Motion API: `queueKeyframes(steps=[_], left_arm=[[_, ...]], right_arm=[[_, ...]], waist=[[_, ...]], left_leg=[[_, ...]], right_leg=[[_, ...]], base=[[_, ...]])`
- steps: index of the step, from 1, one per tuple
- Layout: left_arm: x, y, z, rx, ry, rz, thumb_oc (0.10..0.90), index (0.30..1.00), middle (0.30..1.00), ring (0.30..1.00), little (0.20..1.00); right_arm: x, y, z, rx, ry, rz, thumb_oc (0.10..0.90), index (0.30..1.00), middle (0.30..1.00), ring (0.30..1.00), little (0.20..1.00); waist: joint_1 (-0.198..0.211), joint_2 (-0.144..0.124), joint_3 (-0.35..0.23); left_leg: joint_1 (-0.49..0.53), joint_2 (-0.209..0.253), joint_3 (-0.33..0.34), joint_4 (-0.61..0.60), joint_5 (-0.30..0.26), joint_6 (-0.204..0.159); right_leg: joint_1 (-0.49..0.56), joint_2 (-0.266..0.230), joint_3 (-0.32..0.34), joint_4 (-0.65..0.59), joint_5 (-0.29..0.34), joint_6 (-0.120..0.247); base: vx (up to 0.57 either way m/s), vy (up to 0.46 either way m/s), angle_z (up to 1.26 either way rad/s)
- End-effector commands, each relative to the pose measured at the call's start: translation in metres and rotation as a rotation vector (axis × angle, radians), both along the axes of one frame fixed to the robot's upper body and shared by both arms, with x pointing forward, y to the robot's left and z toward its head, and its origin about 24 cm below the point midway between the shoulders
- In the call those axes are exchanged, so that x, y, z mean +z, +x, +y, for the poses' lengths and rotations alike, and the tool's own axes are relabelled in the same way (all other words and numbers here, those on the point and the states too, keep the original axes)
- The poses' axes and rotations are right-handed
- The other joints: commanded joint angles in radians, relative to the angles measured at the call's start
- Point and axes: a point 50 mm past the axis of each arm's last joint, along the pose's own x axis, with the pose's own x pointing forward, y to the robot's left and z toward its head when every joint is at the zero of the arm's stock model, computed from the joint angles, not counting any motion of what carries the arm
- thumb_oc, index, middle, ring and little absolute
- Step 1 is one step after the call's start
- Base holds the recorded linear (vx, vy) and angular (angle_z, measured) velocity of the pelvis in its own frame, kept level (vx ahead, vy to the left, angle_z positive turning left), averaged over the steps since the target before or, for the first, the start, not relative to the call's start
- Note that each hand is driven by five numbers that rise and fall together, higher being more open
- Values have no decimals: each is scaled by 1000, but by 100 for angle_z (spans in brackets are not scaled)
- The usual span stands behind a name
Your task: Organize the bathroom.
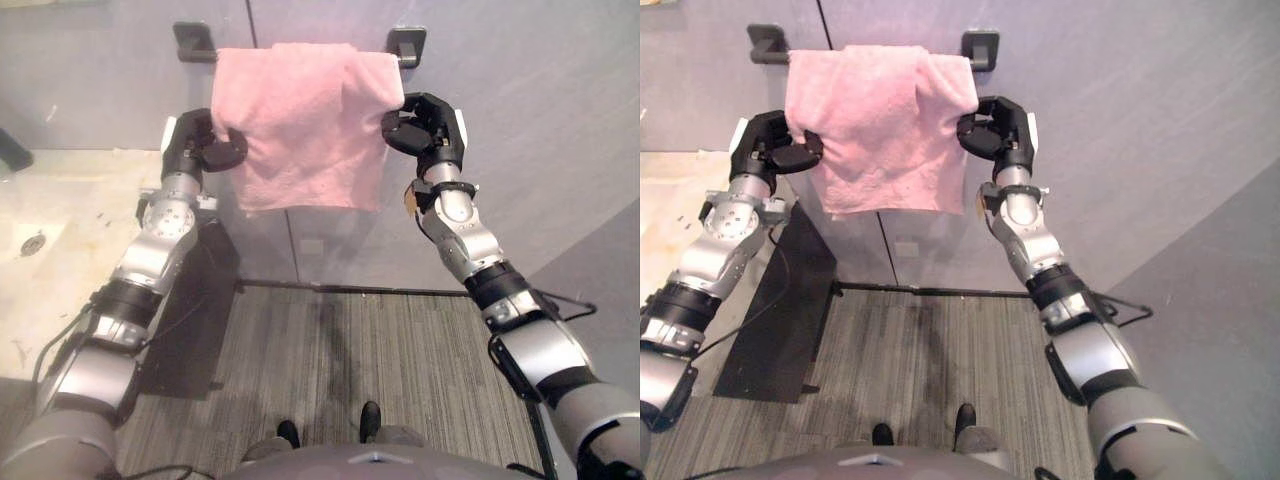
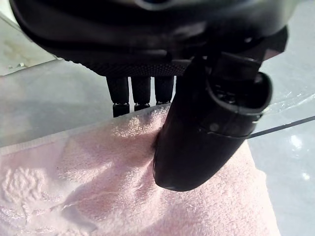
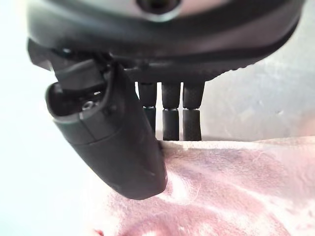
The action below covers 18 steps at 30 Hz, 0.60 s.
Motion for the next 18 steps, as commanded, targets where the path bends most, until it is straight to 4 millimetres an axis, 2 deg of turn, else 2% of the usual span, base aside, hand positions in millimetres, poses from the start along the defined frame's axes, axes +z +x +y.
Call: queueKeyframes(steps=[1, 5, 7, 11, 18], left_arm=[[19, -7, 17, 121, -22, -178, 456, 385, 385, 385, 385], [12, -11, 16, 162, -61, -181, 455, 382, 382, 382, 382], [9, -12, 13, 180, -80, -184, 480, 420, 420, 420, 420], [6, -13, 8, 190, -95, -192, 445, 368, 368, 368, 368], [5, -13, 9, 220, -108, -197, 455, 382, 382, 382, 382]], right_arm=[[-7, -11, -11, -90, 82, -60, 400, 300, 300, 300, 300], [-21, -18, -6, -106, 131, -40, 400, 300, 300, 300, 300], [-23, -19, -2, -102, 169, -27, 400, 300, 300, 300, 300], [-28, -22, 7, -86, 174, -12, 400, 300, 300, 300, 300], [-31, -21, 15, -58, 174, 17, 400, 300, 300, 300, 300]], waist=[[-28, 22, -120], [-41, 29, -116], [-44, 31, -114], [-44, 31, -114], [-34, 25, -118]], left_leg=[[-2, 51, 17, 6, -2, -32], [1, 49, 27, 4, -2, -29], [2, 49, 32, 3, -1, -30], [0, 48, 35, 2, 1, -29], [-1, 47, 33, 1, 6, -31]], right_leg=[[15, -41, 21, 89, -141, 100], [12, -39, 32, 86, -139, 100], [13, -39, 36, 82, -137, 99], [12, -38, 37, 80, -136, 98], [17, -39, 24, 73, -133, 98]], base=[[-21, 21, -15], [-9, 9, -5], [0, 0, 0], [0, 0, 0], [0, 0, 0]])
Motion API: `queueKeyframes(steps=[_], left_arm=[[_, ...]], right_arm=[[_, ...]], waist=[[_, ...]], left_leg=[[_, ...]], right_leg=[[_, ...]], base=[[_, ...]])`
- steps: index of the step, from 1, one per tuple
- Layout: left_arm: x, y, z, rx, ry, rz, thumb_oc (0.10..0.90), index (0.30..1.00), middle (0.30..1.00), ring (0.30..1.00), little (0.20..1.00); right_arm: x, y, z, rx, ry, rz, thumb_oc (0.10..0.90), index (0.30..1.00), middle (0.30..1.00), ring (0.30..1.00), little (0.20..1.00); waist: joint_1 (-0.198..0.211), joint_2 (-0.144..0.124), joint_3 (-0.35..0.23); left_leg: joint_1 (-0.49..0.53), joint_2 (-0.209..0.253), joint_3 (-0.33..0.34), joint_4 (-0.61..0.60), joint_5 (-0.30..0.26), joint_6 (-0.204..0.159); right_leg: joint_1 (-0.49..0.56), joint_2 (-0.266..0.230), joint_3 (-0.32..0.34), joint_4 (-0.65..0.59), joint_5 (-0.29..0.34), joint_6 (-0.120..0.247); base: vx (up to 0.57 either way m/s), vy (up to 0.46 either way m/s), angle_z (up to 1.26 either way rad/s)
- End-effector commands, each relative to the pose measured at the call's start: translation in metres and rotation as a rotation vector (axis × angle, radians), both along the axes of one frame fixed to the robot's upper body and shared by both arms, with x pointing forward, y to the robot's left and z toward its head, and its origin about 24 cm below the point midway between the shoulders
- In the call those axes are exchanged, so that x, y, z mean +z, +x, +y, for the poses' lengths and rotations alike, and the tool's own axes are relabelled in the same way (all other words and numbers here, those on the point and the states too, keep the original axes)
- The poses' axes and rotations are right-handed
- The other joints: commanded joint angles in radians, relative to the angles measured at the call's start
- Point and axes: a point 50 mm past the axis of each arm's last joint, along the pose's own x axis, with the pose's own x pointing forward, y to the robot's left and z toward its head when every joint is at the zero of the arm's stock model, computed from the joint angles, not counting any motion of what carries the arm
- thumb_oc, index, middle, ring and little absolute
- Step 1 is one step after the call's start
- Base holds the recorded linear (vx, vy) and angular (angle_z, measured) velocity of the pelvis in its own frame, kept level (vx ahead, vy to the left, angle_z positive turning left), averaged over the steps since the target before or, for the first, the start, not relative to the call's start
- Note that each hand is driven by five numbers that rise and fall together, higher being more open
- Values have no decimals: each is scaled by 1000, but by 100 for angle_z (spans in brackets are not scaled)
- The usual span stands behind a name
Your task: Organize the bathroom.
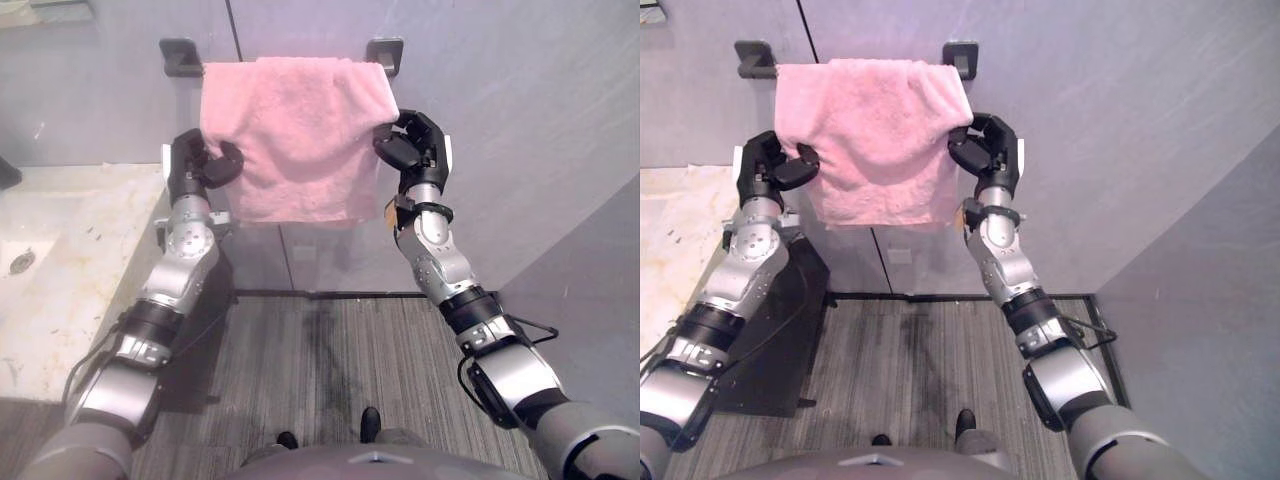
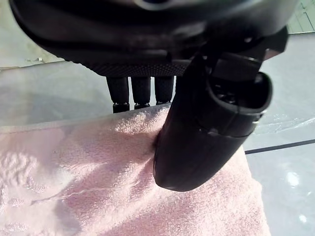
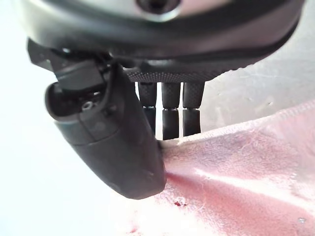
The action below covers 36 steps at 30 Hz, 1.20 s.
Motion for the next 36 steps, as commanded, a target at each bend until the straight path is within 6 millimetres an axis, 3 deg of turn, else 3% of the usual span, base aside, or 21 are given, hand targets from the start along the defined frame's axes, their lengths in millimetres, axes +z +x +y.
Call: queueKeyframes(steps=[1, 8, 10, 13, 24, 25, 26, 27, 28, 29, 30, 36], left_arm=[[31, -3, 22, 104, 23, -180, 458, 387, 387, 387, 387], [35, -4, 39, 182, 12, -202, 450, 375, 375, 375, 375], [33, -5, 45, 205, -7, -201, 400, 300, 300, 300, 300], [31, -6, 49, 232, -34, -194, 400, 300, 300, 300, 300], [18, -3, 38, 231, -59, -156, 400, 300, 300, 300, 300], [17, -2, 36, 216, -62, -149, 436, 354, 354, 354, 354], [17, -2, 35, 212, -62, -147, 436, 354, 354, 354, 354], [16, -2, 34, 201, -59, -141, 552, 528, 528, 528, 528], [14, 0, 30, 183, -47, -127, 800, 900, 900, 900, 900], [13, 0, 29, 175, -48, -122, 800, 900, 900, 900, 900], [11, 1, 26, 156, -46, -108, 800, 900, 900, 900, 900], [-1, -1, 20, 144, -59, -47, 800, 900, 900, 900, 900]], right_arm=[[-14, -6, -13, -52, 9, 9, 400, 300, 300, 300, 300], [-14, -2, -5, -24, 29, 34, 400, 300, 300, 300, 300], [-16, -3, -5, -35, 45, 44, 400, 300, 300, 300, 300], [-16, -3, -3, -52, 58, 50, 400, 300, 300, 300, 300], [-19, -4, -3, -87, 88, 77, 400, 300, 300, 300, 300], [-20, -5, -3, -81, 87, 77, 400, 300, 300, 300, 300], [-20, -5, -3, -78, 88, 75, 400, 300, 300, 300, 300], [-20, -5, -3, -70, 88, 74, 400, 300, 300, 300, 300], [-20, -5, -1, -47, 72, 77, 593, 589, 589, 589, 589], [-21, -4, -1, -38, 68, 79, 733, 799, 799, 799, 799], [-22, -5, 1, -25, 65, 84, 800, 900, 900, 900, 900], [-33, -10, -1, -13, 3, 102, 800, 900, 900, 900, 900]], waist=[[-9, 23, -90], [5, 20, -94], [9, 19, -95], [9, 18, -94], [5, 12, -90], [3, 11, -90], [3, 11, -90], [2, 11, -91], [0, 11, -91], [0, 11, -91], [0, 10, -91], [-2, 8, -89]], left_leg=[[-6, 47, 6, 0, 9, -33], [-8, 46, 2, -1, 13, -36], [-9, 45, 0, -1, 14, -36], [-10, 42, -3, -2, 13, -33], [-12, 36, 0, -3, 7, -26], [-12, 36, 2, -3, 7, -25], [-12, 36, 2, -3, 7, -25], [-12, 36, 2, -3, 6, -25], [-12, 36, 3, -3, 7, -25], [-12, 36, 3, -3, 7, -25], [-12, 37, 4, -3, 8, -26], [-13, 38, 2, -3, 10, -26]], right_leg=[[23, -42, 0, 72, -133, 95], [29, -47, -17, 66, -129, 95], [30, -49, -22, 65, -128, 96], [28, -51, -22, 68, -128, 99], [20, -56, -15, 72, -127, 104], [21, -56, -14, 71, -126, 104], [20, -56, -14, 70, -126, 105], [20, -55, -13, 71, -126, 105], [20, -54, -11, 71, -125, 105], [19, -54, -11, 70, -125, 105], [19, -53, -10, 69, -124, 105], [16, -50, -8, 73, -126, 105]], base=[[0, 0, 0], [14, 14, 0], [41, 38, 2], [28, 33, 1], [0, 0, 0], [0, 0, 0], [0, 0, 0], [0, 0, 0], [0, 0, 0], [0, 0, 0], [0, 0, 0], [-28, -13, -1]])
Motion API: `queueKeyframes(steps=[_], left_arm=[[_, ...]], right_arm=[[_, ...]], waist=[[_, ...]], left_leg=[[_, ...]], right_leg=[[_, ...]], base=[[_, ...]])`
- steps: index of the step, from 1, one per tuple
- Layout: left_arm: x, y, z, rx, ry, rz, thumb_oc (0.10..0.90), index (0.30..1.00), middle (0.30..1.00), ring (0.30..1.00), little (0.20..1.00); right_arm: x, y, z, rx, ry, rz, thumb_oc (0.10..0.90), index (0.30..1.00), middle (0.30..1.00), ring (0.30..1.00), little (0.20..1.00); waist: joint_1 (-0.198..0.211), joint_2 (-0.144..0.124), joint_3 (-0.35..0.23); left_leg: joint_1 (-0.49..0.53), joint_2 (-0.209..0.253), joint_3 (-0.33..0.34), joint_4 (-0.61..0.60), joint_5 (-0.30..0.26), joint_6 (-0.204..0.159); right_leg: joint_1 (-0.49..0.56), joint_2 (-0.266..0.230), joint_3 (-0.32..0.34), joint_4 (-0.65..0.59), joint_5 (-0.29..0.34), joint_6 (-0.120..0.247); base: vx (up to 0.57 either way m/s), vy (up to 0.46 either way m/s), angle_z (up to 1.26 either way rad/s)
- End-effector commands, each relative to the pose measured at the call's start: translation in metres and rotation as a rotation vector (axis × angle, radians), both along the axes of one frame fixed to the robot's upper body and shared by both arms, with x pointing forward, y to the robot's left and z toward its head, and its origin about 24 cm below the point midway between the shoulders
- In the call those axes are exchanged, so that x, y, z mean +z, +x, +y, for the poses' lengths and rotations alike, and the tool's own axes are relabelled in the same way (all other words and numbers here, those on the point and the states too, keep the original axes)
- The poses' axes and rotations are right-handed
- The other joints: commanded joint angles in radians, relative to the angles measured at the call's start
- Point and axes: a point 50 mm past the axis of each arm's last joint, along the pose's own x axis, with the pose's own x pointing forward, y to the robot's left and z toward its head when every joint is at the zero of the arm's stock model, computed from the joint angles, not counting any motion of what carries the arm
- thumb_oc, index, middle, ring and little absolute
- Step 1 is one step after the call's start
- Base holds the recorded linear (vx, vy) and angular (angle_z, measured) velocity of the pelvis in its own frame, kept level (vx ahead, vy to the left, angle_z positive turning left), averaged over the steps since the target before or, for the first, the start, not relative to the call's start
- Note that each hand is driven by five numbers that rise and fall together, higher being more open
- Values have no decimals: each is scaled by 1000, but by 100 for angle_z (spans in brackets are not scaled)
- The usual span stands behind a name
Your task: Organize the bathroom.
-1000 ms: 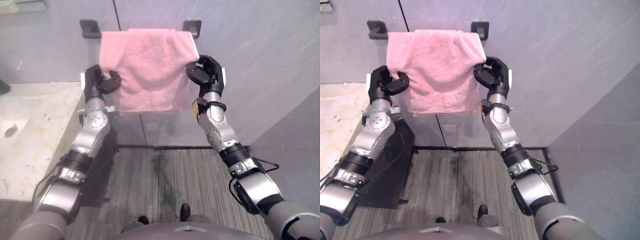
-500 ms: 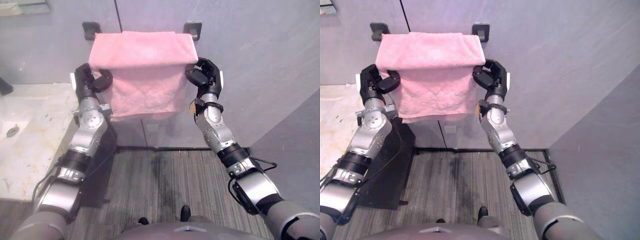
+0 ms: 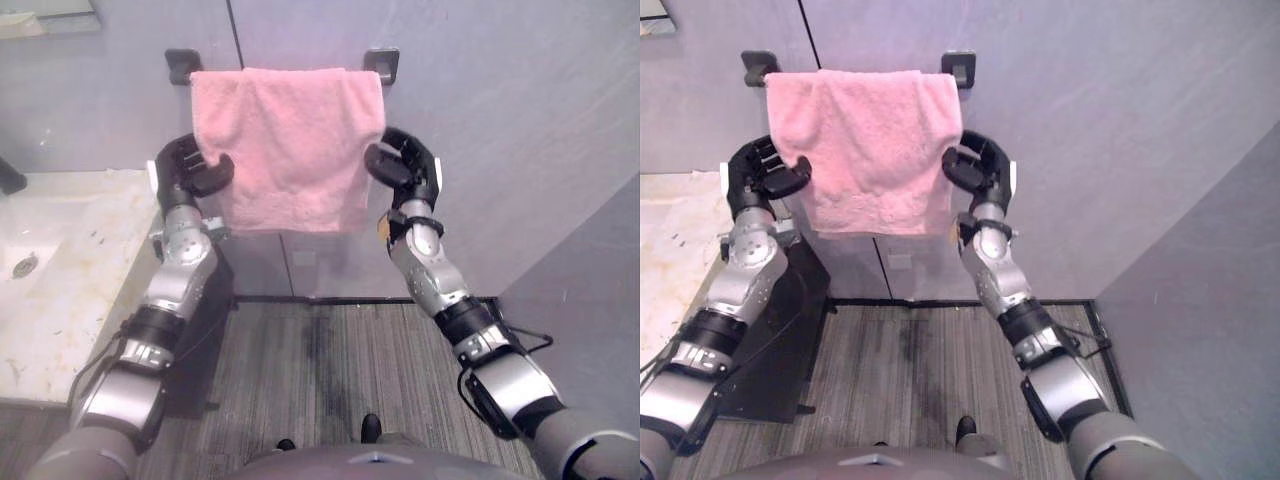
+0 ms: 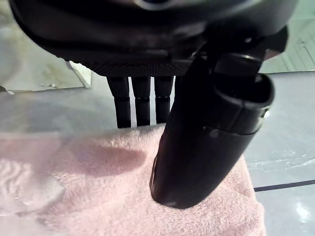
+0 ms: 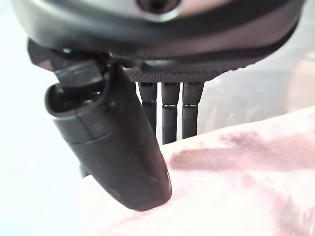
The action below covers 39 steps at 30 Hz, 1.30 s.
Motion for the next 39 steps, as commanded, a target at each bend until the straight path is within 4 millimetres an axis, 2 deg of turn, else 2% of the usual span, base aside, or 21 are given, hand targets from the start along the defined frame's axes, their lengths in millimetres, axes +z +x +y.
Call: queueKeyframes(steps=[1, 10, 14, 17, 19, 21, 22, 23, 24, 26, 27, 29, 30, 31, 32, 33, 34, 36, 37, 38, 39], left_arm=[[21, 6, 5, 20, 1, -88, 800, 900, 900, 900, 900], [-30, -17, -12, 50, -102, 41, 800, 900, 900, 900, 900], [-68, -37, -17, 54, -167, 159, 800, 900, 900, 900, 900], [-95, -54, -10, 80, -190, 238, 800, 900, 900, 900, 900], [-122, -73, -2, 108, -212, 323, 800, 900, 900, 900, 900], [-131, -81, 2, 128, -208, 355, 800, 900, 900, 900, 900], [-150, -97, 10, 162, -249, 414, 800, 900, 900, 900, 900], [-153, -100, 11, 167, -253, 424, 800, 900, 900, 900, 900], [-171, -119, 19, 209, -237, 500, 800, 900, 900, 900, 900], [-179, -127, 22, 227, -228, 546, 800, 900, 900, 900, 900], [-200, -151, 27, 266, -305, 635, 800, 900, 900, 900, 900], [-214, -171, 29, 307, -332, 706, 800, 900, 900, 900, 900], [-228, -190, 30, 313, -336, 790, 800, 900, 900, 900, 900], [-228, -190, 30, 313, -336, 790, 800, 900, 900, 900, 900], [-242, -208, 26, 295, -343, 905, 800, 900, 900, 900, 900], [-241, -208, 26, 295, -343, 905, 800, 900, 900, 900, 900], [-251, -222, 21, 294, -361, 994, 800, 900, 900, 900, 900], [-258, -236, 19, 324, -409, 1051, 800, 900, 900, 900, 900], [-264, -251, 19, 340, -444, 1109, 800, 900, 900, 900, 900], [-264, -252, 19, 339, -443, 1114, 800, 900, 900, 900, 900], [-266, -257, 16, 328, -442, 1126, 800, 900, 900, 900, 900]], right_arm=[[11, 3, -4, 4, -22, -71, 800, 900, 900, 900, 900], [-19, -20, -7, 52, -128, -31, 800, 900, 900, 900, 900], [-41, -39, -12, 92, -199, -2, 800, 900, 900, 900, 900], [-55, -52, -18, 136, -257, 18, 800, 900, 900, 900, 900], [-71, -67, -29, 168, -302, 53, 800, 900, 900, 900, 900], [-79, -73, -35, 171, -302, 81, 800, 900, 900, 900, 900], [-94, -84, -44, 173, -325, 127, 800, 900, 900, 900, 900], [-96, -85, -45, 172, -331, 133, 800, 900, 900, 900, 900], [-110, -94, -55, 162, -366, 197, 800, 900, 900, 900, 900], [-118, -98, -59, 154, -376, 251, 800, 900, 900, 900, 900], [-138, -108, -73, 131, -389, 355, 800, 900, 900, 900, 900], [-153, -117, -82, 105, -402, 447, 800, 900, 900, 900, 900], [-168, -128, -93, 60, -453, 532, 800, 900, 900, 900, 900], [-168, -128, -93, 60, -453, 532, 800, 900, 900, 900, 900], [-182, -140, -106, 5, -489, 626, 800, 900, 900, 900, 900], [-182, -140, -106, 5, -489, 626, 800, 900, 900, 900, 900], [-194, -153, -117, -37, -498, 717, 800, 900, 900, 900, 900], [-204, -166, -127, -65, -504, 795, 800, 900, 900, 900, 900], [-214, -185, -138, -94, -499, 894, 800, 900, 900, 900, 900], [-216, -189, -139, -99, -496, 906, 800, 900, 900, 900, 900], [-222, -205, -146, -124, -473, 970, 800, 900, 900, 900, 900]], waist=[[-2, 7, -61], [-15, 4, -50], [-25, 2, -41], [-32, 3, -34], [-35, 1, -28], [-36, 0, -25], [-37, -2, -20], [-37, -3, -19], [-37, -5, -10], [-37, -7, -5], [-34, -7, 6], [-31, -8, 18], [-35, -12, 33], [-35, -12, 33], [-38, -25, 53], [-38, -25, 53], [-29, -38, 64], [-27, -44, 70], [-31, -42, 73], [-33, -43, 70], [-40, -29, 73]], left_leg=[[-11, 38, 2, -3, 10, -26], [-9, 43, 5, -3, 11, -23], [-9, 49, 11, -3, 13, -24], [-8, 56, 18, -1, 13, -27], [-7, 60, 26, 1, 13, -30], [-7, 62, 29, 3, 12, -31], [-10, 67, 33, 10, 11, -36], [-11, 68, 33, 11, 11, -37], [-18, 74, 35, 17, 14, -43], [-21, 80, 36, 19, 18, -49], [-35, 95, 38, 17, 37, -64], [-54, 105, 32, 15, 55, -73], [-70, 104, 57, 52, 49, -78], [-70, 104, 57, 52, 49, -78], [-99, 86, 90, 200, -1, -72], [-101, 87, 90, 204, -3, -72], [-139, 56, 70, 353, -25, -68], [-146, 23, 49, 447, -57, -58], [-129, -16, 23, 510, -86, -57], [-125, -26, 19, 507, -88, -57], [-84, -70, -19, 497, -115, -62]], right_leg=[[19, -49, -5, 72, -127, 103], [14, -39, 7, 68, -127, 101], [12, -31, 16, 59, -124, 99], [8, -23, 20, 57, -125, 96], [9, -15, 23, 44, -119, 92], [10, -12, 24, 40, -118, 91], [12, -6, 25, 31, -115, 88], [12, -6, 24, 30, -114, 87], [15, -2, 18, 17, -109, 83], [17, 2, 14, 7, -104, 82], [10, 4, 1, -5, -99, 77], [-3, 1, -4, -5, -93, 78], [-20, -9, -19, -5, -83, 79], [-20, -9, -19, -5, -83, 79], [-36, -25, -50, -5, -78, 64], [-36, -24, -50, -5, -78, 63], [-42, -29, -62, -5, -74, 48], [-49, -32, -73, -5, -68, 42], [-62, -32, -90, -5, -60, 39], [-68, -34, -95, -5, -57, 40], [-81, -27, -110, -5, -41, 48]], base=[[-55, -29, -3], [-69, -33, -8], [-131, -62, -2], [-144, -72, -6], [-171, -110, -6], [-140, -126, -5], [-163, -163, -3], [-191, -227, -2], [-115, -160, -5], [-129, -178, -8], [-200, -199, -4], [-276, -152, 4], [-243, -73, 8], [-487, -147, 6], [-291, -92, 9], [-512, -156, 18], [-291, -85, 18], [-395, -74, 9], [-363, -22, 9], [-464, 37, 12], [-285, 54, 13]])
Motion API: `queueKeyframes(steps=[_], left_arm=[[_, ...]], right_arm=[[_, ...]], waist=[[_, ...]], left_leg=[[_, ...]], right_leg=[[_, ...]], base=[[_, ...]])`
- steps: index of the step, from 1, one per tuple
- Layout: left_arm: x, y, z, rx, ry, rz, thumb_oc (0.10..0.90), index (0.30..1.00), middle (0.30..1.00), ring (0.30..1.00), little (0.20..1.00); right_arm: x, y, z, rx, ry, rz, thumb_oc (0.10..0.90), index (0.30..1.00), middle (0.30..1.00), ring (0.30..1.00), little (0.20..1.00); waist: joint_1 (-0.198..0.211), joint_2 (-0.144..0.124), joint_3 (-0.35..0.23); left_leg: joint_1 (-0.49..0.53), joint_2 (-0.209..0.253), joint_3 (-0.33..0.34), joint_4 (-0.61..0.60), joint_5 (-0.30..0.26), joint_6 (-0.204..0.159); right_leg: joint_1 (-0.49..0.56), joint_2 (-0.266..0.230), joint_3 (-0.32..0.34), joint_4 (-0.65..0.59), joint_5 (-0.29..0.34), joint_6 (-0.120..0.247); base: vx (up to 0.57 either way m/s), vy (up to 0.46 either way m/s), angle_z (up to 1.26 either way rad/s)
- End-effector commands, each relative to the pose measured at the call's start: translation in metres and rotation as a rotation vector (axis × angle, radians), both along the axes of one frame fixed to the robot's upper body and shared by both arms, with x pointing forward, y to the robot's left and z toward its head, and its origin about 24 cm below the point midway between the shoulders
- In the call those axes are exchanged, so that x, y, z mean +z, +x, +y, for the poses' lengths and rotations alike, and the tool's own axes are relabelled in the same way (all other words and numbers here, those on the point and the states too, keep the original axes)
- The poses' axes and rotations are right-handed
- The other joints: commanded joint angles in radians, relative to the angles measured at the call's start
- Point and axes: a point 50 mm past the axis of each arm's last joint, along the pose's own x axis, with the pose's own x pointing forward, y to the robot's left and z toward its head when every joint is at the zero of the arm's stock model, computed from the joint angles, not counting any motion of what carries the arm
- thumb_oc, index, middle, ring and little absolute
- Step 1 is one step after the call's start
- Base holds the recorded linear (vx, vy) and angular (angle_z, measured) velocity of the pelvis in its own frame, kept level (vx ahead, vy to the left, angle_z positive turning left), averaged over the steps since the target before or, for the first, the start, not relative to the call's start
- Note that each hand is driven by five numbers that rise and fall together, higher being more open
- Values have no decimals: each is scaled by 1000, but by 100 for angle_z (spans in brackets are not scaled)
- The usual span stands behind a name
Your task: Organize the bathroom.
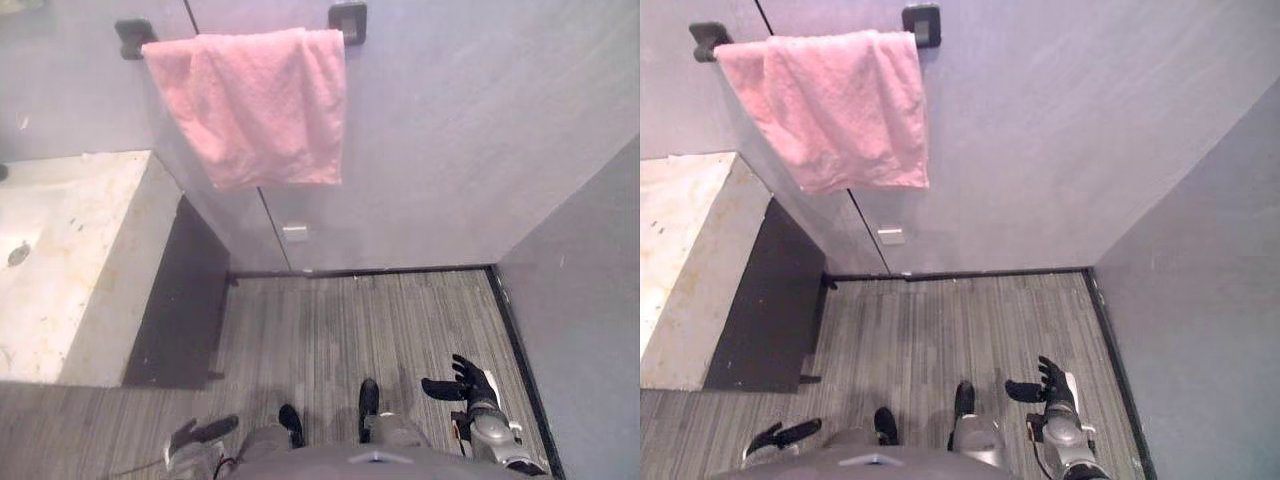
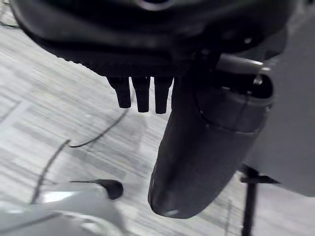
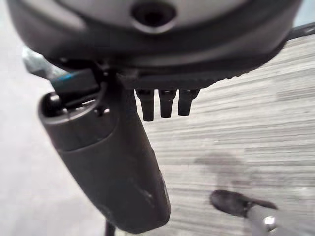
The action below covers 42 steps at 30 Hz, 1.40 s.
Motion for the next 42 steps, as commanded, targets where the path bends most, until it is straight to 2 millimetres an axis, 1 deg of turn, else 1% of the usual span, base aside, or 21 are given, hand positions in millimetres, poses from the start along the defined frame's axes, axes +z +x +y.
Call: queueKeyframes(steps=[1, 3, 4, 5, 7, 9, 14, 16, 17, 18, 20, 21, 23, 24, 25, 28, 32, 33, 37, 40, 42], left_arm=[[7, 16, 13, -17, 40, -82, 800, 900, 900, 900, 900], [8, 22, 9, -23, 39, -106, 800, 900, 900, 900, 900], [11, 33, 9, -14, 55, -139, 800, 900, 900, 900, 900], [14, 42, 10, -17, 62, -166, 800, 900, 900, 900, 900], [22, 62, 13, -38, 86, -215, 800, 900, 900, 900, 900], [32, 82, 20, -66, 117, -260, 800, 900, 900, 900, 900], [38, 81, 36, -25, 150, -261, 800, 900, 900, 900, 900], [35, 69, 46, -30, 161, -215, 800, 900, 900, 900, 900], [33, 64, 48, -35, 166, -195, 800, 900, 900, 900, 900], [33, 64, 48, -35, 166, -195, 800, 900, 900, 900, 900], [30, 56, 49, -33, 164, -161, 800, 900, 900, 900, 900], [24, 42, 46, 18, 144, -124, 800, 900, 900, 900, 900], [20, 35, 43, 29, 135, -104, 800, 900, 900, 900, 900], [18, 31, 41, 36, 125, -96, 800, 900, 900, 900, 900], [17, 31, 39, 17, 125, -87, 800, 900, 900, 900, 900], [16, 32, 36, -25, 118, -90, 800, 900, 900, 900, 900], [14, 30, 29, -80, 110, -80, 800, 900, 900, 900, 900], [14, 29, 30, -74, 107, -84, 800, 900, 900, 900, 900], [16, 32, 31, -18, 97, -144, 800, 900, 900, 900, 900], [17, 33, 33, 15, 95, -163, 800, 900, 900, 900, 900], [17, 34, 33, 42, 93, -168, 800, 900, 900, 900, 900]], right_arm=[[10, 16, -9, 9, -35, -74, 800, 900, 900, 900, 900], [5, 1, -11, -35, -11, -42, 800, 900, 900, 900, 900], [3, -2, -10, -65, 12, -41, 800, 900, 900, 900, 900], [3, 1, -7, -73, 22, -51, 800, 900, 900, 900, 900], [5, 11, -2, -75, 40, -80, 800, 900, 900, 900, 900], [9, 24, 3, -68, 60, -127, 800, 900, 900, 900, 900], [7, 33, 22, -15, 86, -137, 800, 900, 900, 900, 900], [6, 33, 23, -22, 89, -122, 800, 900, 900, 900, 900], [5, 31, 22, -41, 96, -118, 800, 900, 900, 900, 900], [5, 31, 22, -41, 96, -118, 800, 900, 900, 900, 900], [3, 27, 21, -70, 105, -115, 800, 900, 900, 900, 900], [-1, 21, 21, -61, 110, -81, 800, 900, 900, 900, 900], [-2, 21, 23, -54, 114, -58, 800, 900, 900, 900, 900], [-3, 22, 24, -67, 121, -51, 800, 900, 900, 900, 900], [-3, 23, 23, -72, 122, -45, 800, 900, 900, 900, 900], [2, 32, 21, -85, 130, -67, 800, 900, 900, 900, 900], [2, 31, 16, -152, 142, -62, 800, 900, 900, 900, 900], [1, 29, 16, -146, 139, -52, 800, 900, 900, 900, 900], [-8, 10, 14, -99, 102, 55, 800, 900, 900, 900, 900], [-12, -4, 12, -126, 103, 103, 800, 900, 900, 900, 900], [-14, -11, 10, -115, 104, 134, 800, 900, 900, 900, 900]], waist=[[-36, 13, -9], [-50, 31, -13], [-63, 36, -5], [-63, 30, 4], [-60, 22, 28], [-46, 19, 60], [-13, 29, 79], [17, 66, 61], [26, 73, 50], [26, 73, 50], [33, 80, 40], [47, 69, 10], [71, 62, -9], [82, 51, -10], [87, 45, -8], [96, 42, 29], [69, 47, 62], [66, 45, 63], [56, 6, 51], [41, -5, 34], [30, -2, 17]], left_leg=[[132, -79, -36, 0, -24, 11], [196, -134, -77, -84, -57, 17], [234, -177, -108, -194, -134, 57], [237, -197, -126, -247, -174, 89], [222, -202, -145, -307, -177, 129], [210, -190, -129, -368, -148, 144], [199, -136, -103, -422, -93, 149], [155, -72, -98, -447, -8, 144], [133, -57, -96, -447, 14, 141], [133, -57, -96, -447, 14, 141], [105, -44, -94, -452, 41, 139], [23, -40, -98, -454, 83, 143], [-38, -32, -121, -453, 111, 135], [-91, -35, -158, -437, 134, 109], [-108, -32, -173, -441, 158, 86], [-145, -2, -197, -454, 180, 55], [-141, 39, -63, -393, 176, 48], [-138, 39, -60, -364, 168, 48], [-69, 20, -40, -163, 30, 82], [-32, 52, -18, -111, 7, 73], [6, 73, -5, -139, 10, 62]], right_leg=[[4, 33, -83, 0, -71, 118], [-38, 45, -91, 1, -40, 134], [-102, 45, -76, 14, 3, 167], [-140, 33, -72, 17, 31, 189], [-200, 18, -72, 30, 56, 216], [-225, 1, -96, 30, 67, 238], [-234, -28, -79, 165, 40, 244], [-181, -18, -37, 337, -92, 210], [-156, -2, -18, 362, -139, 204], [-156, -2, -18, 362, -139, 204], [-114, 33, 32, 426, -197, 202], [-37, 106, 136, 540, -240, 208], [34, 136, 191, 527, -282, 194], [106, 167, 231, 403, -349, 164], [152, 177, 228, 293, -377, 143], [177, 175, 198, 187, -367, 115], [169, 139, 77, 128, -321, 105], [166, 131, 64, 125, -316, 102], [114, 59, -13, 116, -253, 93], [104, 33, -53, 102, -234, 95], [97, 20, -78, 94, -225, 97]], base=[[-442, 106, 24], [-437, 141, 23], [-581, 207, 13], [-674, 228, 5], [-594, 130, -3], [-577, 82, 9], [-480, 51, -29], [-527, 24, -10], [-286, -1, 0], [-304, -8, -2], [-375, -19, -4], [-540, -53, 3], [-560, -110, 35], [-389, -145, 23], [-385, -146, 8], [-421, -103, 69], [-395, 44, 76], [-356, 159, 115], [-328, 194, 60], [-203, 232, 95], [-84, 287, 83]])
